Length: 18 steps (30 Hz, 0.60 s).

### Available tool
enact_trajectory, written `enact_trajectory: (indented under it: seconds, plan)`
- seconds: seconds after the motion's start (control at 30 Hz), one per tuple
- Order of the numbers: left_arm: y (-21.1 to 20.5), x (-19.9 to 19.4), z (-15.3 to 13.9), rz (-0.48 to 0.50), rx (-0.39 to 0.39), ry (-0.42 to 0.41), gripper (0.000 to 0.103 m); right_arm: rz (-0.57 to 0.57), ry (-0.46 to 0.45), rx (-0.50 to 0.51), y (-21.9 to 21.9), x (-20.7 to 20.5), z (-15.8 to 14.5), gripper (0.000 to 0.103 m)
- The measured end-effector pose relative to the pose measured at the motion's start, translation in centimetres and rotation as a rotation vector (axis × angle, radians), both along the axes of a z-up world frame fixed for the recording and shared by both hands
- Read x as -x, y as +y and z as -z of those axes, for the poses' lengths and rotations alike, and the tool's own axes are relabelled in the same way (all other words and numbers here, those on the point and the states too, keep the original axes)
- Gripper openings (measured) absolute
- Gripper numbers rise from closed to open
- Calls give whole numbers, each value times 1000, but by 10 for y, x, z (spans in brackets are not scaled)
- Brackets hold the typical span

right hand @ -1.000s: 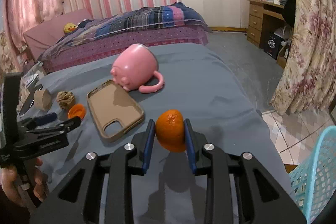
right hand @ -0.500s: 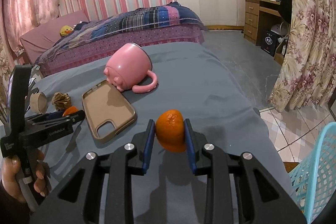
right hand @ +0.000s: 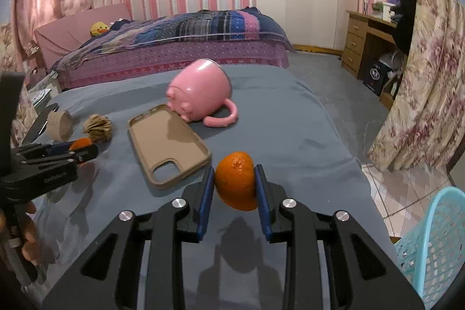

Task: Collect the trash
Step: 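Carry the cap and orange to the blue basket and release both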

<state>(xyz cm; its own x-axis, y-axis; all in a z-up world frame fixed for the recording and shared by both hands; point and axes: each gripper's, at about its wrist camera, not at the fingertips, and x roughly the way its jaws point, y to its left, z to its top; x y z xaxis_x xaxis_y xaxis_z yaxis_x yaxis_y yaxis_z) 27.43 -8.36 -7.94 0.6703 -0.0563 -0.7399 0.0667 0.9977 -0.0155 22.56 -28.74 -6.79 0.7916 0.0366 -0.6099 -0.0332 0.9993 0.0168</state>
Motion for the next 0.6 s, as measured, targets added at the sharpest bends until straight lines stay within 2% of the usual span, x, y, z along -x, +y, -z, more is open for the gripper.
enact_trajectory:
  seconds: [0.2,0.3,0.4,0.6]
  plan:
    - [-3,25,-34,12,-13,-90,39,-44,-15,40,14,13,-9,28]
    - [-5,32,-49,15,18,-117,39,-54,-29,53,16,18,-15,28]
    - [-7,36,-56,21,41,-129,39,-57,-39,54,15,22,-19,28]
    - [-14,39,-60,21,31,-136,39,-54,-56,67,9,31,-27,28]
